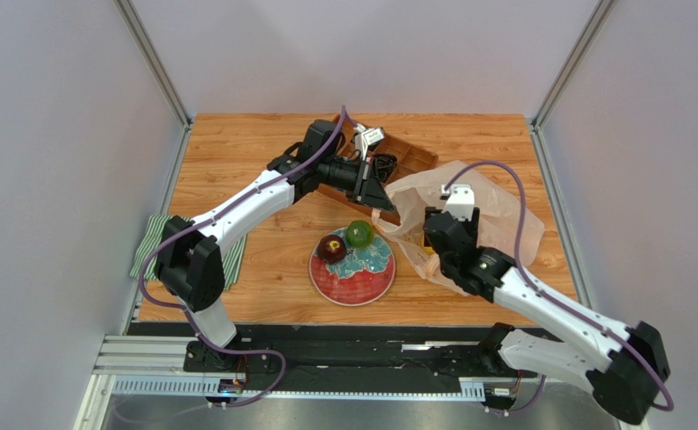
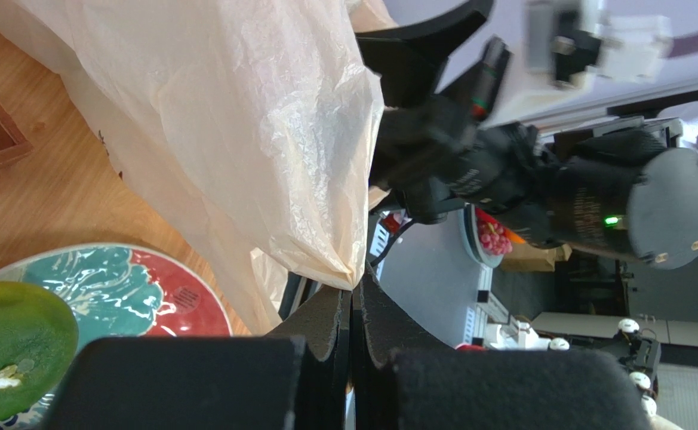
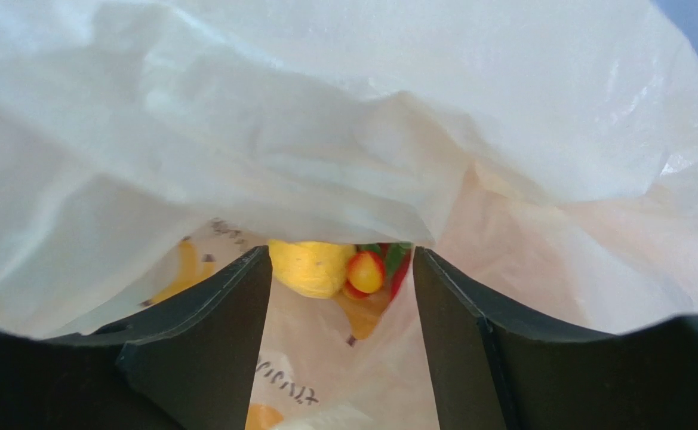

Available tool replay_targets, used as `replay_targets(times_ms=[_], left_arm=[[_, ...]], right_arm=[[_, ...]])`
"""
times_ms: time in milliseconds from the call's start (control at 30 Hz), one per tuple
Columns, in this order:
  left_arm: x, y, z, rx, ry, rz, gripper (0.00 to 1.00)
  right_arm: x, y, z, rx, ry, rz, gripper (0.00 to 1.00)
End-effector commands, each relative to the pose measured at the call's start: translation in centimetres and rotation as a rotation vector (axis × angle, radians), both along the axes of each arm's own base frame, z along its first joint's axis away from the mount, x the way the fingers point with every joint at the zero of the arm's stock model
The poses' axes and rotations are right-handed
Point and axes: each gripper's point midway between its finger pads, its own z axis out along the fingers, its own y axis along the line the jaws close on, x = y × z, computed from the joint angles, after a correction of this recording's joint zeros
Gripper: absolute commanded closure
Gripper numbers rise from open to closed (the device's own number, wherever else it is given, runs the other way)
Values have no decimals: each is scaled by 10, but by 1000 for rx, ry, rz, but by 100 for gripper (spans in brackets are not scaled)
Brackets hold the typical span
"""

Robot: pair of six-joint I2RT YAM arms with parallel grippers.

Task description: Place the fruits into the plastic bag

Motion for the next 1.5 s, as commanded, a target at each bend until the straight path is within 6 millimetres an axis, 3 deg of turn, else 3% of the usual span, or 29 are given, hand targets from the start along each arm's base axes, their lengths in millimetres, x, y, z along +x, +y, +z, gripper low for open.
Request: replay_targets(times_ms=[0,167,300,367,433,533,567,600,633,667,700,733,800,833,900,933,1033,1467], left_arm=[[0,4,39,-71,-96,-7,100],[0,4,39,-72,-93,-6,100],[1,4,39,-72,-94,-4,100],[0,4,38,-72,-91,-5,100],[0,4,38,-72,-91,-5,100],[1,5,39,-74,-92,-5,100],[1,5,40,-74,-93,-4,100],[0,5,40,-75,-93,-6,100],[1,5,40,-74,-95,-2,100],[1,5,40,-76,-96,-4,100],[1,5,40,-74,-93,-4,100],[0,5,41,-76,-94,-5,100],[1,5,40,-75,-93,-3,100],[1,6,41,-76,-95,-5,100],[1,6,41,-76,-97,-4,100],[1,6,41,-77,-100,-5,100],[2,7,41,-75,-97,-1,100],[6,10,43,-75,-106,16,100]], right_arm=[[-10,37,34,184,-157,245,36],[-37,78,66,334,-292,480,39],[-62,122,80,375,-341,623,41],[-66,139,73,331,-320,665,41],[-74,160,83,338,-319,723,41],[-80,193,76,301,-276,784,41],[-84,214,60,261,-235,816,41],[-84,223,66,266,-237,822,40],[-84,230,64,259,-227,826,40],[-85,241,47,213,-185,843,38],[-83,251,55,218,-184,848,37],[-80,257,50,200,-163,836,37],[-72,262,20,103,-79,797,32],[-68,274,34,117,-94,791,32],[-64,275,8,34,-18,754,30],[-62,281,13,40,-16,753,29],[-61,286,2,23,21,745,26],[-43,274,-19,75,94,710,22]])
